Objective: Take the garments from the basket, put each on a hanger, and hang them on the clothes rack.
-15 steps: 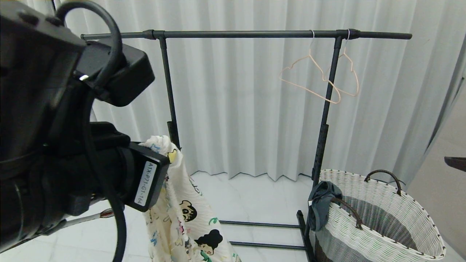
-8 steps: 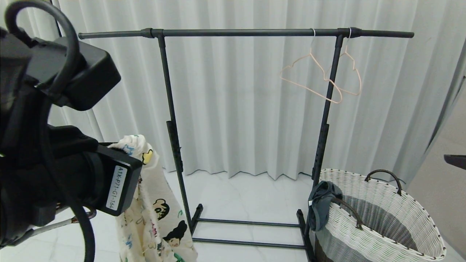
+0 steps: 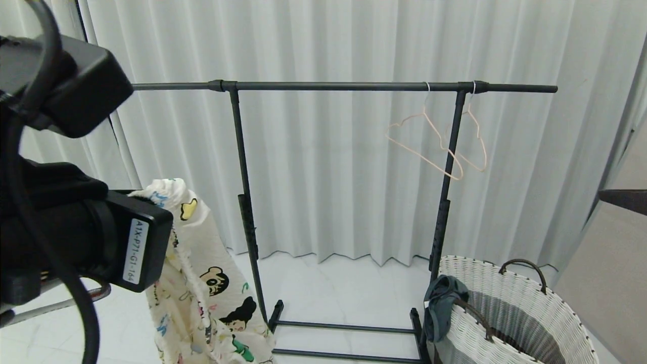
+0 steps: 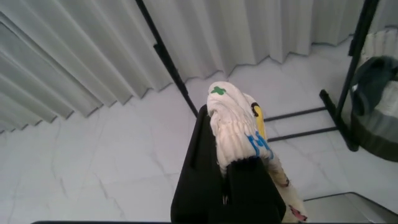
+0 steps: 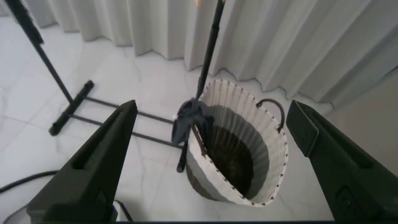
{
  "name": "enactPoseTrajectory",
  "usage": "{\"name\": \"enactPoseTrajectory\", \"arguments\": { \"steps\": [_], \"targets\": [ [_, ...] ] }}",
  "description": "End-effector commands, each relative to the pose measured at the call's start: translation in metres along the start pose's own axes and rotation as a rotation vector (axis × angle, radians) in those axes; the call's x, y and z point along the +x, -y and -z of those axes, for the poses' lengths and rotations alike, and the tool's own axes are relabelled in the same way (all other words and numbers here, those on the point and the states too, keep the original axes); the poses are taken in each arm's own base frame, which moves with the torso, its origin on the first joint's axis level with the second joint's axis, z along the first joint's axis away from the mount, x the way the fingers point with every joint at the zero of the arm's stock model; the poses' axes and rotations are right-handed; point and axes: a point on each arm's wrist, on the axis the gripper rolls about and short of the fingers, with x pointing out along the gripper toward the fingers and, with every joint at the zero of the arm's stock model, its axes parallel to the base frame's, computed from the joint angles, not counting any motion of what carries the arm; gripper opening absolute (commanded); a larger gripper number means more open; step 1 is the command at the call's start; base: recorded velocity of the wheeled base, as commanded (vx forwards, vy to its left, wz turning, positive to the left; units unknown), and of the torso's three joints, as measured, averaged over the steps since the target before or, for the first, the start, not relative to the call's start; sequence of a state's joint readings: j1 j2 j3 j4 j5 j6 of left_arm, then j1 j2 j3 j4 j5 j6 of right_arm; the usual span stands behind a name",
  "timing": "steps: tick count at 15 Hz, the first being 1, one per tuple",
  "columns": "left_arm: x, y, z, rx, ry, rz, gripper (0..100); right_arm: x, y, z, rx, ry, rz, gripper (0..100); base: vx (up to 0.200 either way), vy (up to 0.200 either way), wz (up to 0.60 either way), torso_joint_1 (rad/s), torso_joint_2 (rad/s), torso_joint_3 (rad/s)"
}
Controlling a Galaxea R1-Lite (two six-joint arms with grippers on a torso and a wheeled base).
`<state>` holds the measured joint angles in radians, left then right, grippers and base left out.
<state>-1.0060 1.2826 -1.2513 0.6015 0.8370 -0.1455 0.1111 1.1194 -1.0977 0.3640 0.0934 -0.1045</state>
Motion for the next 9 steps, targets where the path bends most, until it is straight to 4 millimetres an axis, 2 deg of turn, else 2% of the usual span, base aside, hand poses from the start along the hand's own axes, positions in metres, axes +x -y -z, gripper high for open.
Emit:
{"name": "enactPoseTrajectory", "arguments": {
  "steps": [1,5,9],
  "targets": [
    [-0.005,-0.005,0.000,-0.015,0.014,0.002,0,0.006,0.001,-0.001,0.001,-0.010,-0.002,100,0.000,0.000,0.00,0.110,-0.49,-0.222],
    [-0.007,-0.007,0.000,-0.021,0.020,0.000,0,0.011,0.001,-0.001,0.006,-0.016,0.000,100,0.000,0.000,0.00,0.326,-0.48,-0.241],
    [-0.006,-0.008,0.000,-0.024,0.020,-0.012,0,0.018,0.002,-0.003,0.006,-0.018,0.002,100,0.000,0.000,0.00,0.267,-0.50,-0.254]
  ]
}}
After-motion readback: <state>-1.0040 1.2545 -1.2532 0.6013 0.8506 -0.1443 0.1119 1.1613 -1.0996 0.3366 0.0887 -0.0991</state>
